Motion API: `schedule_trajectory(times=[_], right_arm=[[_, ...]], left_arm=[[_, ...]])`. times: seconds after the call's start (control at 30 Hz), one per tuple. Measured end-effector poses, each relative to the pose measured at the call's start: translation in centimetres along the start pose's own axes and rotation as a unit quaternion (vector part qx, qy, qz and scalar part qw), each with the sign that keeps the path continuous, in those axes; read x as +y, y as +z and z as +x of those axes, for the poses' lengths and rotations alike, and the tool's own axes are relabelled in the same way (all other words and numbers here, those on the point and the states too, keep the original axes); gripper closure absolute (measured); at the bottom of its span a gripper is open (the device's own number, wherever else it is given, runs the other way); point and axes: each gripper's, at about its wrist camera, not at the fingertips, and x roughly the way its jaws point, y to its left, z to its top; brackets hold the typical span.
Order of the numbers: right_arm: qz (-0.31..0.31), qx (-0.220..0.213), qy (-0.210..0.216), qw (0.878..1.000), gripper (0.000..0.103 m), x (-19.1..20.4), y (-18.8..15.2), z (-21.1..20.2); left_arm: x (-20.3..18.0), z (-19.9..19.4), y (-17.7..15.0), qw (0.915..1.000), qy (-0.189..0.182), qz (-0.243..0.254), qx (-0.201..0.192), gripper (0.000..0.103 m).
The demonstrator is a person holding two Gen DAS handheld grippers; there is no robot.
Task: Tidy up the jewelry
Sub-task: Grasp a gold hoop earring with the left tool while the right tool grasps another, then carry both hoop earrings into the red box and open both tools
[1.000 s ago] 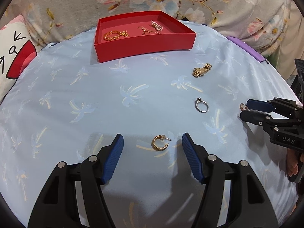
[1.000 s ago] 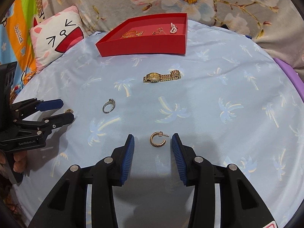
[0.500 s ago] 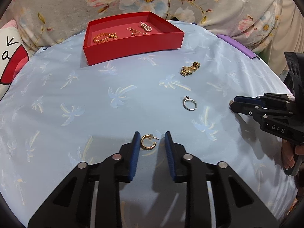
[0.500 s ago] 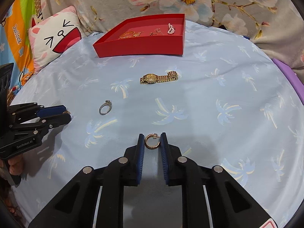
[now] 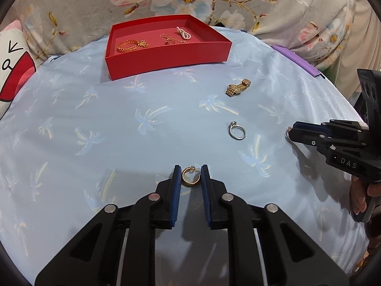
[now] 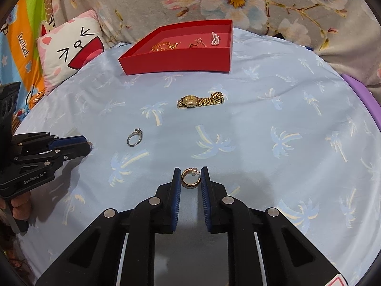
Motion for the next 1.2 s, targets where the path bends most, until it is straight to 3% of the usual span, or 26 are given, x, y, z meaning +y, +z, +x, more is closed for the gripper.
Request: schedule_trajectory(times=[0.3, 0.47, 0.6, 0.77, 0.87, 1.07, 1.2], right_arm=[[0.027, -0.019, 0.024, 0.999, 0.088, -1.4, 2.8, -1.3], [0.003, -0.049, 0.02, 0.999, 0.088, -1.2, 8.2, -1.5], [-0.004, -0.067, 0.021, 0.997, 0.088, -1.2, 14.0, -0.1], [0.013, -0.053, 0.034, 0.998, 0.088, -1.9, 19.8, 4.4], [0.032, -0.033, 0.039, 0.998, 0.088, -2.6, 21.9, 7.9], [0.038, 0.007, 0.039, 0.999, 0.088, -2.8, 22.9, 13.3], [0.031, 0.018, 0.034, 0.999, 0.088, -2.7, 23.2, 14.8]], left_arm=[[1.5, -1.2, 2.7, 0.9997, 0.004, -0.023, -0.008, 0.087], [2.5, -2.0, 8.1, 0.9982, 0.038, -0.011, -0.044, 0.087], [3.5, -1.8, 13.5, 0.9964, 0.044, -0.012, -0.071, 0.087], [4.5, 2.2, 19.8, 0.996, 0.052, -0.025, -0.068, 0.087], [5.4, 5.6, 21.8, 0.9961, 0.06, -0.035, -0.054, 0.087], [7.7, 11.7, 23.4, 0.9959, 0.054, -0.072, -0.005, 0.087], [8.0, 13.7, 23.6, 0.9951, 0.064, -0.076, 0.008, 0.087]])
